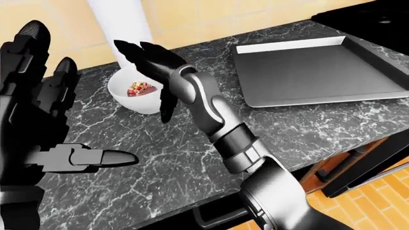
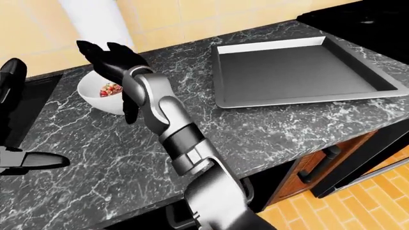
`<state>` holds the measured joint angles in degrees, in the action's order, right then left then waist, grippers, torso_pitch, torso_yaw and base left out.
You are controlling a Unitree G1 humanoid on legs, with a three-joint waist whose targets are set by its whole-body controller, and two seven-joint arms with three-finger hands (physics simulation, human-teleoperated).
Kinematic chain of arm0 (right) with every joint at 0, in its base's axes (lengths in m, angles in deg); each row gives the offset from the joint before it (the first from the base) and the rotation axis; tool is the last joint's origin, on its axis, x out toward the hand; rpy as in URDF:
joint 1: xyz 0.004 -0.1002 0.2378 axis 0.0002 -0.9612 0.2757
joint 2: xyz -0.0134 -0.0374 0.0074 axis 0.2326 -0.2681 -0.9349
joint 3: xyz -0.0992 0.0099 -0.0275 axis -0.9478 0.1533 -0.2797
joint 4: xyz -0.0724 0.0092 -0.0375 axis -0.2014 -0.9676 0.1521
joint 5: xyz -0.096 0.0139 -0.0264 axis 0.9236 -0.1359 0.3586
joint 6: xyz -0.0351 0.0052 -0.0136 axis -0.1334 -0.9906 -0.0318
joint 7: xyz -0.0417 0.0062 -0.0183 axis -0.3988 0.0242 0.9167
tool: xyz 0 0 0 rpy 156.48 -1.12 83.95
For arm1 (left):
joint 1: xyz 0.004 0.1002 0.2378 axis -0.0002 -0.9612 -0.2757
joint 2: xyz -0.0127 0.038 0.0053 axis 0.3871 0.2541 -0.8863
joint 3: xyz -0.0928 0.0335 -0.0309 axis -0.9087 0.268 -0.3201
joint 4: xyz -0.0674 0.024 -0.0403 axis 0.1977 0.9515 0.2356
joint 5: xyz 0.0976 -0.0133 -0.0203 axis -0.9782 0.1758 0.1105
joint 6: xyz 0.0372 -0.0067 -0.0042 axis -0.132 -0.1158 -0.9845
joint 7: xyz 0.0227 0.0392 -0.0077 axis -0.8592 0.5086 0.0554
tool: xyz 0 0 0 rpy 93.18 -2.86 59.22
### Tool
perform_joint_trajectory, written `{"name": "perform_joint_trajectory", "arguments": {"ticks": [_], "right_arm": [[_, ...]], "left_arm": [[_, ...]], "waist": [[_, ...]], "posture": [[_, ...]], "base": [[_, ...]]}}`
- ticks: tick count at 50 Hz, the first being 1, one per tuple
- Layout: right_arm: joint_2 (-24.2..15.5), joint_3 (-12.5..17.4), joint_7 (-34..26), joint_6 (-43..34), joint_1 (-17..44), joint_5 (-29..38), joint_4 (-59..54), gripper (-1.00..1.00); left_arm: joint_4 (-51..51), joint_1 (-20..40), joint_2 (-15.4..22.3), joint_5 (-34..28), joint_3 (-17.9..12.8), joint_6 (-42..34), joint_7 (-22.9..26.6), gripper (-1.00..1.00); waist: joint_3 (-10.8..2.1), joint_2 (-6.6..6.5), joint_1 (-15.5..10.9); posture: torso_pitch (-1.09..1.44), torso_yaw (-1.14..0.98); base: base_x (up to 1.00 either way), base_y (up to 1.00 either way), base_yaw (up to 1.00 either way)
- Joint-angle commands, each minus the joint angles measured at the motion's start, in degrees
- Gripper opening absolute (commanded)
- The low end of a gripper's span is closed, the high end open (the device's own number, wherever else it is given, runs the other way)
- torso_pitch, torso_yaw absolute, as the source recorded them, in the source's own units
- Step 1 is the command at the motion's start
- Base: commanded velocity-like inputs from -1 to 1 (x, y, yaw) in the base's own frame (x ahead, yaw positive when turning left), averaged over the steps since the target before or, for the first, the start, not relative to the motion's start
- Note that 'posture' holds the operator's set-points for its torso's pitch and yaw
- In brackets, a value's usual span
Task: Pick up the bowl with cake and place it on the tray. Pick up the cupcake and place it on the tray.
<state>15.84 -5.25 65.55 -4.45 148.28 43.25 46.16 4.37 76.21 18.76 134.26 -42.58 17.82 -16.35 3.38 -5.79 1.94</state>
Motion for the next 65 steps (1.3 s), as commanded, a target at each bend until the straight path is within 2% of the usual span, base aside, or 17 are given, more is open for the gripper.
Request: {"name": "perform_joint_trajectory", "arguments": {"ticks": [1, 14, 29, 42, 48, 50, 53, 62, 65], "right_arm": [[0.3, 0.1, 2.1, 2.3, 1.8, 1.1, 1.6, 1.00], [0.8, 0.2, 6.5, 5.2, 4.0, 5.0, -6.9, 1.00], [1.5, -0.3, 9.6, 7.1, 3.8, 9.4, -13.9, 1.00], [2.7, 0.1, 11.7, 7.3, 6.0, 9.5, -18.1, 1.00], [2.7, 0.0, 12.9, 7.4, 6.4, 10.0, -19.6, 0.85], [2.9, 0.0, 12.7, 7.2, 6.5, 10.1, -19.6, 0.65], [2.9, 0.0, 13.1, 7.3, 6.7, 10.3, -20.1, 0.52], [2.9, -0.2, 13.9, 7.1, 6.7, 11.1, -20.4, 0.45], [2.8, -0.1, 14.7, 7.1, 7.0, 11.5, -21.1, 0.29]], "left_arm": [[-0.1, 0.5, 0.7, -0.5, -1.3, 1.5, 0.0, 1.00], [-0.1, -1.1, 1.3, 1.1, -3.8, 2.3, 0.3, 1.00], [-0.1, -1.7, 0.2, 0.5, -5.6, 1.8, 1.9, 1.00], [-0.1, -2.1, -1.1, -0.1, -7.5, 1.1, 3.9, 1.00], [-0.1, -3.1, -1.4, -0.2, -8.7, 1.5, 4.7, 1.00], [-0.1, -3.3, -1.4, -0.1, -8.9, 1.7, 4.8, 1.00], [-0.1, -3.6, -1.2, 0.1, -9.1, 2.0, 4.9, 1.00], [-0.1, -4.2, 0.0, 1.5, -9.5, 2.7, 3.9, 1.00], [-0.1, -4.3, 0.6, 2.7, -10.3, 2.7, 3.5, 1.00]], "waist": [[-1.24, -0.46, 0.0], [-1.18, -0.58, -0.1], [-1.30, -0.70, -0.2], [-1.46, -0.82, -0.2], [-1.43, -0.85, -0.2], [-1.43, -0.85, -0.2], [-1.43, -0.86, -0.1], [-1.43, -0.87, -0.2], [-1.46, -0.88, -0.3]], "posture": [[0.00, 0.00], [0.00, 0.00], [0.00, 0.00], [0.00, 0.00], [0.00, 0.00], [0.00, 0.00], [0.00, 0.00], [0.00, 0.00], [0.00, 0.00]], "base": [[0.00, 0.00, 0.00], [0.00, 0.00, 0.00], [0.00, 0.00, 0.00], [0.00, 0.00, 0.00], [0.00, 0.00, 0.00], [0.00, 0.00, 0.00], [0.00, 0.00, 0.00], [0.00, 0.00, 0.00], [0.00, 0.00, 0.00]]}}
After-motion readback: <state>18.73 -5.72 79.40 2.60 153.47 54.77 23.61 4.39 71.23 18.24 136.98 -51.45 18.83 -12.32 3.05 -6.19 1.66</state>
